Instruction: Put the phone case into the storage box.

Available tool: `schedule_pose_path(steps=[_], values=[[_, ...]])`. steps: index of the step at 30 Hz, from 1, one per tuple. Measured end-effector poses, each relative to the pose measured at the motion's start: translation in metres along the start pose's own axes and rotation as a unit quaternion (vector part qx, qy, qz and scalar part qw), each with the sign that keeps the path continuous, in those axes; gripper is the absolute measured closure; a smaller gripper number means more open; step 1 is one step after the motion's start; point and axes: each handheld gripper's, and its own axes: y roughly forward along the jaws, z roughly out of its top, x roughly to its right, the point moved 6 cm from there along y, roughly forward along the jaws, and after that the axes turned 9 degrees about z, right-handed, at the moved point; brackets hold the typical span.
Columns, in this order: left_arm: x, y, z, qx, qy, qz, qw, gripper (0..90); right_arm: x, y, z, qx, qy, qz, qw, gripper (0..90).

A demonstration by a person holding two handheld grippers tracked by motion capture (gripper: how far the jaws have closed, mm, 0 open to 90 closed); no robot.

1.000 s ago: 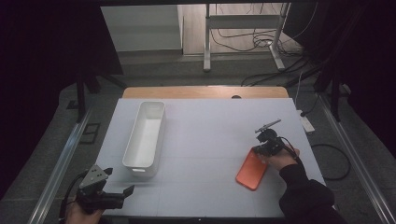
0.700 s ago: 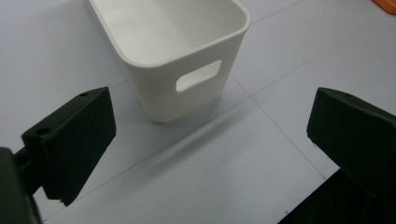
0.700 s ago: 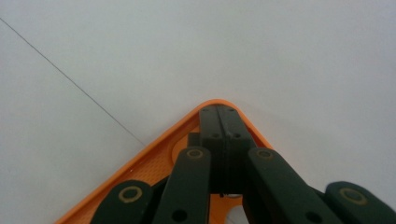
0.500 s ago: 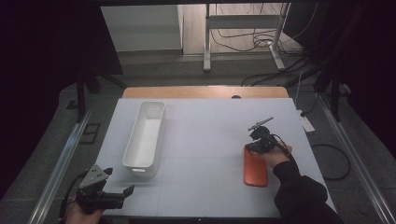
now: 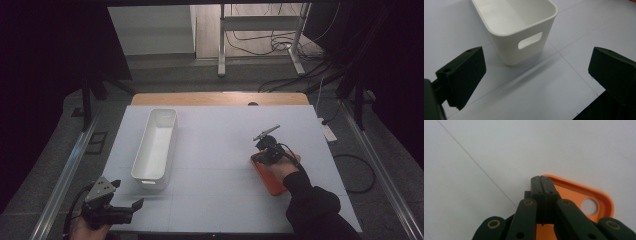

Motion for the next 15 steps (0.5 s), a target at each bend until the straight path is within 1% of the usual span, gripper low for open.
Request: schedule_pose_path(steps=[1, 2, 4, 8, 12, 15], values=[[0.0, 0.0, 0.0, 0.0, 0.0, 0.0, 1.0, 2.0, 0.0, 0.0, 0.0, 0.0, 0.0, 0.0, 1.0, 89.1], [0.0, 0.0, 0.0, 0.0, 0.0, 0.0, 1.0, 2.0, -0.005, 0.002, 0.001, -0.005, -0.008, 0.005, 0.9999, 89.0], [0.0, 0.0, 0.0, 0.0, 0.0, 0.0, 1.0, 2.0, -0.007, 0.004, 0.001, -0.008, -0.012, 0.005, 0.9999, 89.0], [0.0, 0.0, 0.0, 0.0, 0.001, 0.0, 1.0, 2.0, -0.007, 0.004, 0.001, -0.008, -0.012, 0.005, 0.9999, 89.0], [0.0, 0.0, 0.0, 0.001, 0.001, 0.0, 1.0, 2.0, -0.005, -0.003, 0.003, 0.007, -0.011, 0.003, 0.9999, 87.8], [0.0, 0.0, 0.0, 0.001, 0.001, 0.001, 1.0, 2.0, -0.004, -0.012, 0.003, 0.019, -0.007, -0.002, 0.9998, 82.0]])
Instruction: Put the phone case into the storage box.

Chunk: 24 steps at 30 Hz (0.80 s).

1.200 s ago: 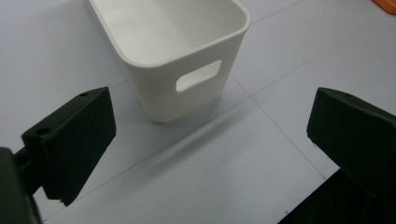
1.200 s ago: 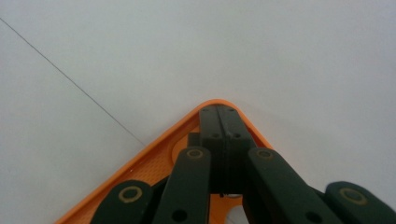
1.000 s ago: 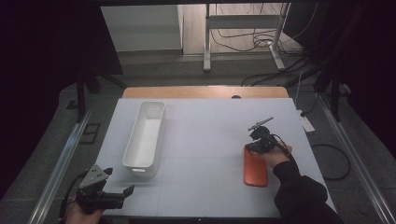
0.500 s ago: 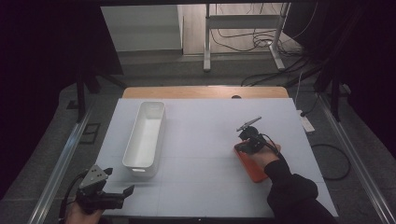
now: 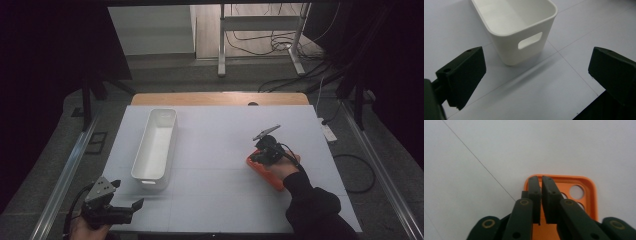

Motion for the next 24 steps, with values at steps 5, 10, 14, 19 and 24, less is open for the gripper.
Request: schedule_pose_path(steps=[5, 10, 14, 19, 24], values=[[0.0, 0.0, 0.0, 0.0, 0.0, 0.0, 1.0, 2.0, 0.001, -0.008, -0.003, 0.002, 0.01, -0.004, 0.9999, 68.9], [0.0, 0.0, 0.0, 0.0, 0.0, -0.001, 1.0, 2.0, 0.0, -0.017, -0.005, 0.011, 0.001, -0.019, 0.9998, 50.2], [0.0, 0.0, 0.0, 0.0, 0.001, -0.001, 1.0, 2.0, -0.001, -0.026, -0.006, 0.02, 0.007, -0.025, 0.9995, 32.5], [0.0, 0.0, 0.0, 0.001, 0.001, -0.002, 1.0, 2.0, 0.002, -0.038, -0.012, 0.025, 0.013, -0.018, 0.9994, 14.6], [0.001, 0.0, 0.0, 0.001, 0.003, -0.002, 1.0, 2.0, 0.012, -0.049, -0.017, 0.05, 0.032, -0.036, 0.9976, 0.0]])
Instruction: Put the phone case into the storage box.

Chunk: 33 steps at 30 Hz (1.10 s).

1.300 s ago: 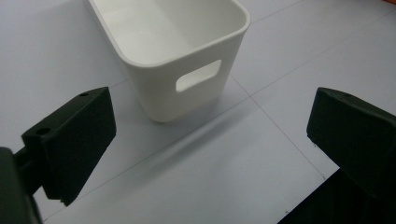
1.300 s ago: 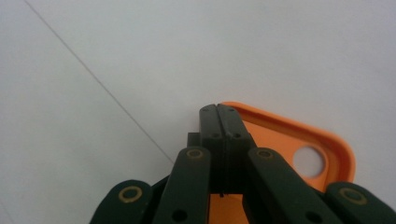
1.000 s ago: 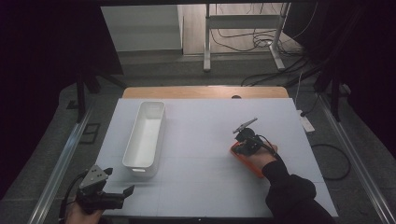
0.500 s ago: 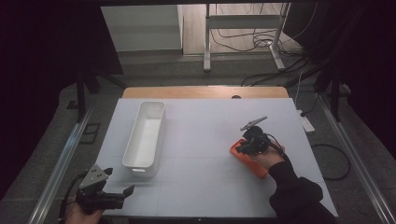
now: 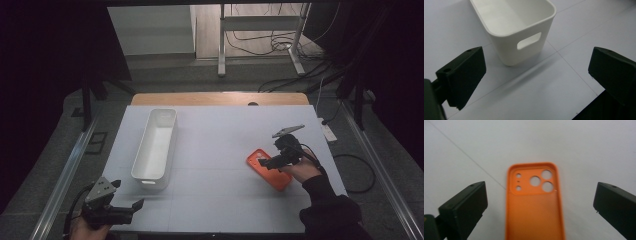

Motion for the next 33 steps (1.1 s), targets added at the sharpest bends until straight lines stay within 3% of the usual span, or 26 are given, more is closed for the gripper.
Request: schedule_pose_path(steps=[12, 17, 22, 33], values=[[0.0, 0.0, 0.0, -0.001, 0.003, 0.0, 1.0, 2.1, 0.019, -0.015, -0.015, 0.024, 0.022, -0.01, 0.9994, 0.0], [0.0, 0.0, 0.0, 0.0, 0.002, -0.001, 1.0, 2.1, 0.025, -0.014, -0.017, 0.02, 0.031, -0.016, 0.9992, 0.0], [0.0, 0.0, 0.0, 0.001, 0.001, -0.002, 1.0, 2.1, 0.03, -0.006, -0.025, 0.001, 0.037, -0.028, 0.9989, 0.0], [0.0, 0.0, 0.0, 0.001, -0.002, -0.004, 1.0, 2.0, 0.034, 0.01, -0.048, -0.046, 0.033, -0.021, 0.9982, 0.0]])
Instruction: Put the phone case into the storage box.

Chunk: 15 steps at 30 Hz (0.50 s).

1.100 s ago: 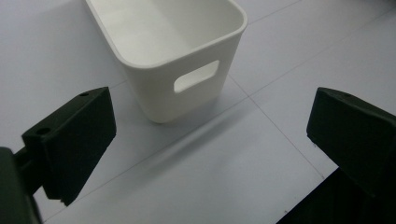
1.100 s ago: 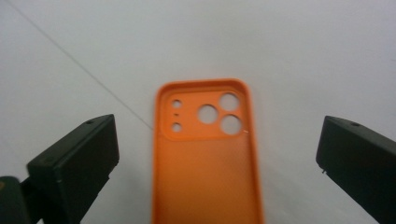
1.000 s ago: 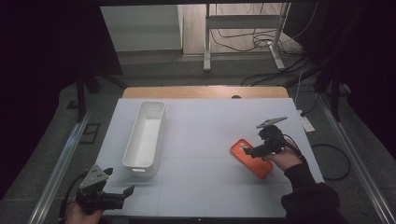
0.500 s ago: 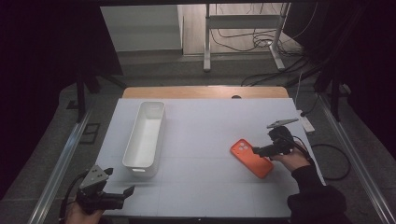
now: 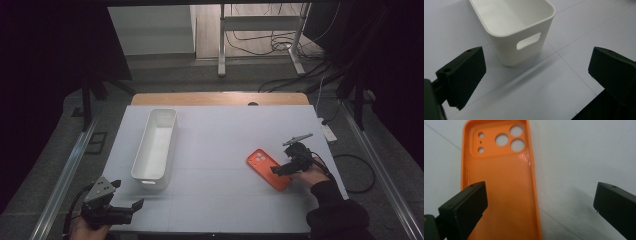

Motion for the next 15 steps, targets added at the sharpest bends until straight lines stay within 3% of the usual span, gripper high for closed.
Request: schedule_pose_path(steps=[5, 8, 10, 14, 15], values=[[0.0, 0.0, 0.0, -0.001, -0.001, 0.0, 1.0, 2.0, 0.001, 0.01, -0.008, -0.032, -0.007, -0.004, 0.9995, 0.0], [0.0, 0.0, 0.0, -0.001, -0.001, 0.0, 1.0, 2.0, 0.0, 0.01, -0.008, -0.036, -0.012, -0.007, 0.9993, 0.0], [0.0, 0.0, 0.0, -0.001, -0.001, 0.0, 1.0, 2.0, 0.0, 0.008, -0.008, -0.035, -0.015, -0.005, 0.9993, 6.9], [0.0, 0.0, 0.0, -0.002, 0.0, -0.001, 1.0, 2.1, 0.002, 0.0, -0.006, -0.03, -0.01, -0.003, 0.9995, 32.1], [0.0, 0.0, 0.0, -0.002, 0.0, -0.001, 1.0, 2.1, 0.002, 0.0, -0.006, -0.03, -0.01, -0.003, 0.9995, 32.1]])
